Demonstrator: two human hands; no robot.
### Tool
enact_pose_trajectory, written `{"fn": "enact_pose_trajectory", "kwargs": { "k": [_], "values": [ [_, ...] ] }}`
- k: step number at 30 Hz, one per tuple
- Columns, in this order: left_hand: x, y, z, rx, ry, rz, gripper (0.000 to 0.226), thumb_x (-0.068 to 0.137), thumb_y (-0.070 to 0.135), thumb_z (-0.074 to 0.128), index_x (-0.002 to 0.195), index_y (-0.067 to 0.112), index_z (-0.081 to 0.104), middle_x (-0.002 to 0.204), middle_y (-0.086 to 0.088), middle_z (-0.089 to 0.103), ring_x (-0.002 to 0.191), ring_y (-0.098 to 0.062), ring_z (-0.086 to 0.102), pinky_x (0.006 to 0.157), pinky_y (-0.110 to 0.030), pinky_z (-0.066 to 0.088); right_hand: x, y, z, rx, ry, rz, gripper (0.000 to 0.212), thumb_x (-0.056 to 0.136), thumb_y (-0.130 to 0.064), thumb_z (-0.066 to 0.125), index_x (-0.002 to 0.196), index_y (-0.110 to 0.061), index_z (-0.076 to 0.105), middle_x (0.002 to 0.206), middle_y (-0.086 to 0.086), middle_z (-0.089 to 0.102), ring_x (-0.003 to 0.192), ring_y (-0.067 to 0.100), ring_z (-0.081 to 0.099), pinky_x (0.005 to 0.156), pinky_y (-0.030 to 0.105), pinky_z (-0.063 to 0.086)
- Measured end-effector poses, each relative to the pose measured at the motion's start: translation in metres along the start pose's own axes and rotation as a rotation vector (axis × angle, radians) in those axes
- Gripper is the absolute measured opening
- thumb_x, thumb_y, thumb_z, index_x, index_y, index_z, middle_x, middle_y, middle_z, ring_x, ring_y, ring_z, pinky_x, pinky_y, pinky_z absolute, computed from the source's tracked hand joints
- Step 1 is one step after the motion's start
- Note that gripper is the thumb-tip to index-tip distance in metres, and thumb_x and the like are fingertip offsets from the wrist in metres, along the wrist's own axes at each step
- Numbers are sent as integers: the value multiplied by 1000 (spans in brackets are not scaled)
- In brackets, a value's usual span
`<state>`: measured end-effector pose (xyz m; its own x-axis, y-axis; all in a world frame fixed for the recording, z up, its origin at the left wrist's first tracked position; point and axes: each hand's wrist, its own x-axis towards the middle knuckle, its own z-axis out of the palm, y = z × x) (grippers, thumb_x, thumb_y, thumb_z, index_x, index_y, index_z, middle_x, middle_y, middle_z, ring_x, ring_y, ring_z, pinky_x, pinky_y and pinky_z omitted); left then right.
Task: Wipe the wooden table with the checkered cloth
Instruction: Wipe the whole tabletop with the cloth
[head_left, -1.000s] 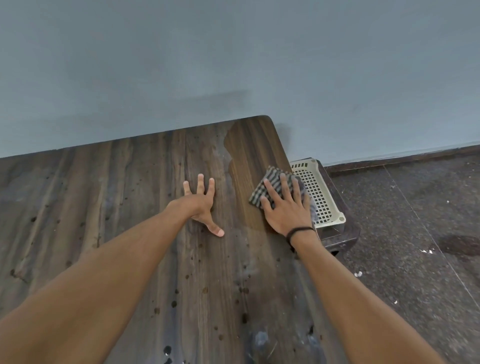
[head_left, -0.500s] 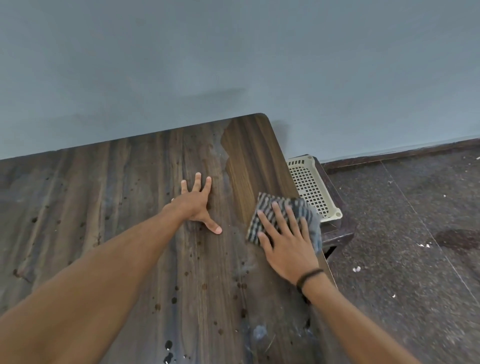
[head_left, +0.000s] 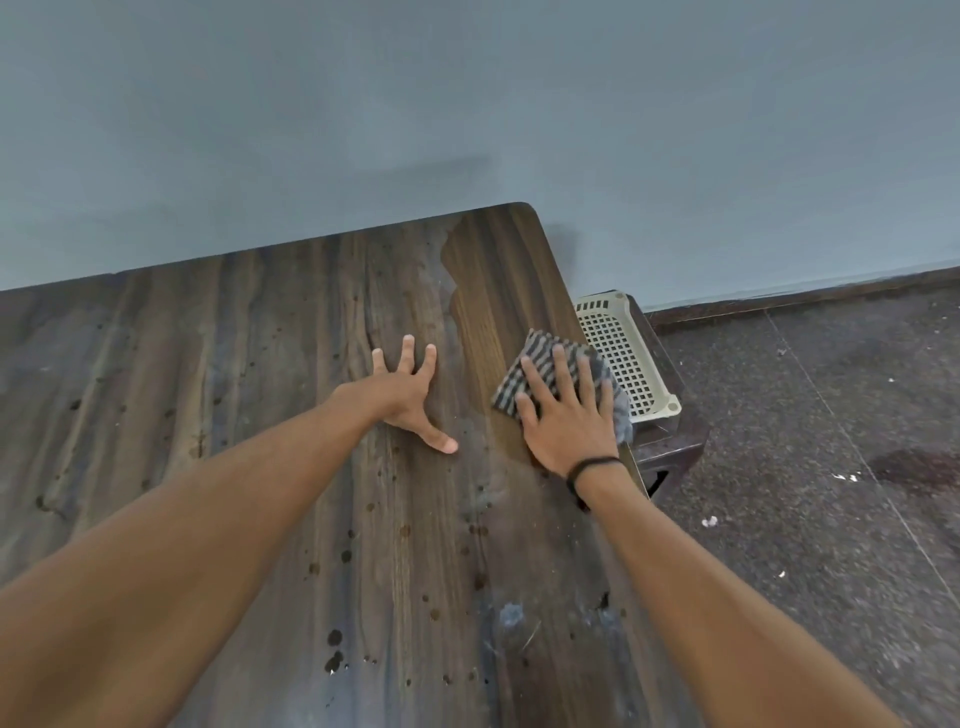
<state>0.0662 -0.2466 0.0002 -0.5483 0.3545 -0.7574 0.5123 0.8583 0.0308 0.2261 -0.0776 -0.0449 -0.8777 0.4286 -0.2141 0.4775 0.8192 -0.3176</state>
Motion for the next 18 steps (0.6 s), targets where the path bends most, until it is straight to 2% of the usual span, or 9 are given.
{"fn": "enact_pose_trajectory", "kwargs": {
  "k": [2,5,7,10,12,14,18],
  "values": [
    [-6,11,8,-6,-10,-15,155,52,77,76,145,28,-37,149,-2,-47,139,-47,-31,116,-65,9,3,-16,5,-23,14,-14,58,107,-55,17,161,-44,1,170,-4,-14,155,26,-20,121,51,-19],
    [-11,16,17,17,-2,-3,156,50,76,79,143,30,-39,148,1,-49,139,-46,-32,116,-66,11,-31,12,20,-74,26,-153,58,104,-62,13,159,-51,1,171,-10,-11,155,19,-18,121,48,-17],
    [-12,12,17,30,16,2,157,49,73,81,142,32,-39,147,2,-49,140,-45,-31,115,-67,12,-27,26,12,-53,3,-131,58,103,-64,13,159,-52,2,171,-11,-10,155,18,-18,121,47,-17],
    [-10,9,16,27,20,-3,162,43,75,82,142,33,-39,149,2,-47,140,-46,-30,115,-67,12,-6,1,2,-6,-15,-24,58,106,-57,17,161,-46,4,170,-5,-13,155,25,-20,119,51,-20],
    [-9,9,20,18,43,1,164,39,76,82,143,34,-38,151,3,-45,141,-46,-29,116,-66,12,-24,-3,11,-29,13,-71,57,106,-55,18,161,-46,5,171,-5,-12,155,25,-19,120,51,-18],
    [-10,6,24,7,83,12,163,38,76,82,145,36,-34,154,4,-40,143,-44,-26,116,-65,15,-54,22,20,-52,21,-158,57,105,-59,17,160,-50,5,171,-9,-11,155,21,-18,122,50,-15],
    [-10,4,19,-9,98,14,163,36,74,83,147,37,-31,155,4,-39,143,-44,-25,115,-66,15,-46,33,3,-5,-36,-48,57,105,-60,16,159,-51,3,170,-8,-13,155,21,-20,121,50,-17]
  ]
}}
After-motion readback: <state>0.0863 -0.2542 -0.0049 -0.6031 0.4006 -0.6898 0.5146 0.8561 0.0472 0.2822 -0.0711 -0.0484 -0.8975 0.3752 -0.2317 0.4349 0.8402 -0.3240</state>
